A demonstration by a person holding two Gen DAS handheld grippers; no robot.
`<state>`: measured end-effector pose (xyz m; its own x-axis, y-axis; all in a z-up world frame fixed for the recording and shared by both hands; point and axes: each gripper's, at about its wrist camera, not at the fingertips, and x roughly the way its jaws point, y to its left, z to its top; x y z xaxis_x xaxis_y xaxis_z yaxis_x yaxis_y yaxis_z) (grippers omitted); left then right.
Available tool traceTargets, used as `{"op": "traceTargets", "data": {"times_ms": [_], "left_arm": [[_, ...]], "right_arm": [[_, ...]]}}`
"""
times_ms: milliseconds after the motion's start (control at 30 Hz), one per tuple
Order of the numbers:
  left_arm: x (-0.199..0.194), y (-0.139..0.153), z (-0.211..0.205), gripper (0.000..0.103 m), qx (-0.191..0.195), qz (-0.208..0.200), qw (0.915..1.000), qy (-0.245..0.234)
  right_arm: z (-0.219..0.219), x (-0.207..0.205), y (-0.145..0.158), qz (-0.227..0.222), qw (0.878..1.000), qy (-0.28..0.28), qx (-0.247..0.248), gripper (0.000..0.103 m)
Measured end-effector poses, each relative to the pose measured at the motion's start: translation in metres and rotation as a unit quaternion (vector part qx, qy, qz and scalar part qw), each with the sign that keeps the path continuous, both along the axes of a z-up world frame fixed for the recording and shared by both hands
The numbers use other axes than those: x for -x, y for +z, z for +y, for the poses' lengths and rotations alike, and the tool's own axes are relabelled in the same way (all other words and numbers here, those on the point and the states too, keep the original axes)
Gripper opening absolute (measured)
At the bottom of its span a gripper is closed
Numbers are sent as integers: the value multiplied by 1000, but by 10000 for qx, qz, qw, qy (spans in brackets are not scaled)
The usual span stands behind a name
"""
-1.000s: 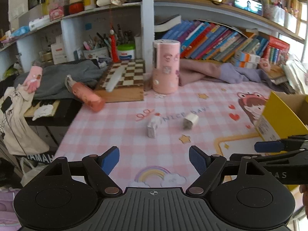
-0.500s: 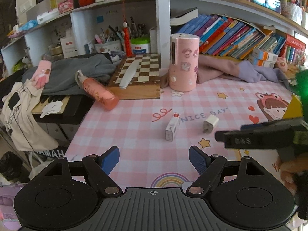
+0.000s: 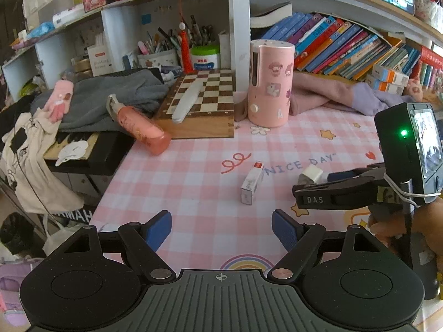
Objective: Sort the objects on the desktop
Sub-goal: 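Close the right tool on the white charger adapter, then grasp the small white-and-red box with the left tool while the right tool holds the adapter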
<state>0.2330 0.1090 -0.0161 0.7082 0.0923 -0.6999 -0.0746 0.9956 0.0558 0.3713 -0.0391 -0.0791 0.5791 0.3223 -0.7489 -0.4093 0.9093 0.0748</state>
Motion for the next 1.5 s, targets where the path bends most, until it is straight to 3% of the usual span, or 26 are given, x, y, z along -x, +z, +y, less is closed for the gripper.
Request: {"op": "traceTargets", "data": {"times_ms": [67, 133, 233, 633, 800, 933, 1233, 1300, 1500], "left_arm": [[-3, -2, -1, 82, -5, 24, 10000, -2], [-6, -3, -2, 82, -22, 48, 10000, -8], [-13, -6, -3, 82, -50, 65, 10000, -30], [-60, -35, -17, 81, -202, 150, 9987, -445], [-80, -46, -16, 79, 3, 173, 9989, -444], [-94, -55, -12, 68, 177, 318, 9987, -351], [-102, -68, -11, 30, 224, 488, 9978, -380], [-102, -68, -11, 13, 218, 459, 9980, -375], [-94, -58, -6, 13, 380, 294, 9986, -223]], "right_arm": [[2, -1, -1, -65, 9999, 89, 18, 56], [4, -2, -1, -119, 9997, 222, 21, 43], [4, -2, 1, -105, 9996, 243, 34, 42], [-45, 10, 24, 177, 9966, -618, -510, 42], [-54, 16, 32, 185, 9958, -655, -605, 42], [-58, 18, 33, 186, 9958, -651, -609, 42], [-62, 22, 33, 238, 9958, -630, -616, 42], [-62, 23, 34, 233, 9960, -614, -612, 42], [-60, 29, 38, 108, 9969, -548, -553, 42]]}}
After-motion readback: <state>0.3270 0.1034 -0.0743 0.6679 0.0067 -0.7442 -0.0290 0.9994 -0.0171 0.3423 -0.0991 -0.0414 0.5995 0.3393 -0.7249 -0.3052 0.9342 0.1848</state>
